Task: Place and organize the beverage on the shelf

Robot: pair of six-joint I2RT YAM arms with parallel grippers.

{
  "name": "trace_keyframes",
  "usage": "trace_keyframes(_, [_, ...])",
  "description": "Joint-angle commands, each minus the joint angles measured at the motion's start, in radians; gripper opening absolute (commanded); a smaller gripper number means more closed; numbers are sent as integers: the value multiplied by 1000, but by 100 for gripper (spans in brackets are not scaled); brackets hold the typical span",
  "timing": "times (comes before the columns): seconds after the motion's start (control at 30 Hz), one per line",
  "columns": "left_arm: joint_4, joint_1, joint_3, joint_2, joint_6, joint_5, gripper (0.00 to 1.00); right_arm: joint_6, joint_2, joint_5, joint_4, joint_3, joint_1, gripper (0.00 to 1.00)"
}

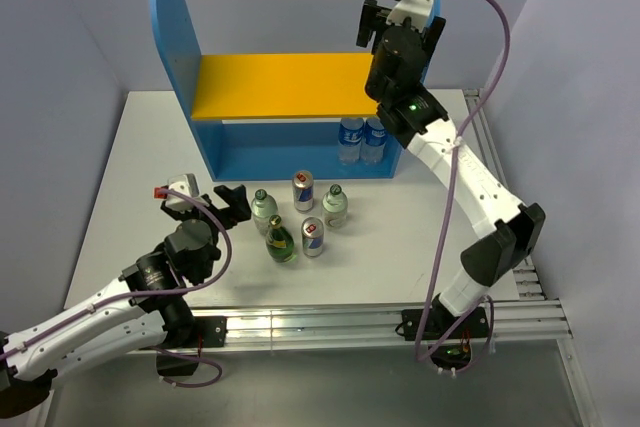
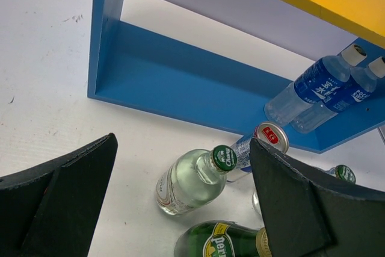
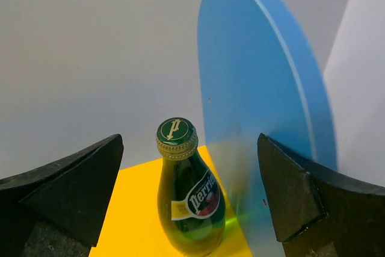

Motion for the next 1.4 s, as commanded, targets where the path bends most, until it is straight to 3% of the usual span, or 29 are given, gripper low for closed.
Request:
trace_keyframes(0.0, [-9,-3,42,11,-16,20,98,70,-92,-60,-93,31,-6,100])
trace_keyframes(0.13, [-49,-3,85,11,-21,57,98,181,-153,-122,-227,16,0,100])
trace_keyframes(0.4, [-237,-60,259,103,-73,209,99,300,-482,-108,-187,-381,117,100])
trace_keyframes(0.6, [-254,-178,162,141,-152,160,99,398,-671,-84,-273,-559,184,100])
trace_keyframes(0.93, [-246,-492,100,256,-319,-222,99,478,-857,-35,-353,-787,233,100])
trace_keyframes(1.23, [-319,-508,148,505,-484,-383,99,487,-905,-44,-353,-870,231,100])
trace_keyframes(1.37, [-223,-497,135,557,-456,-409,96,487,-915,-47,-346,-892,231,100])
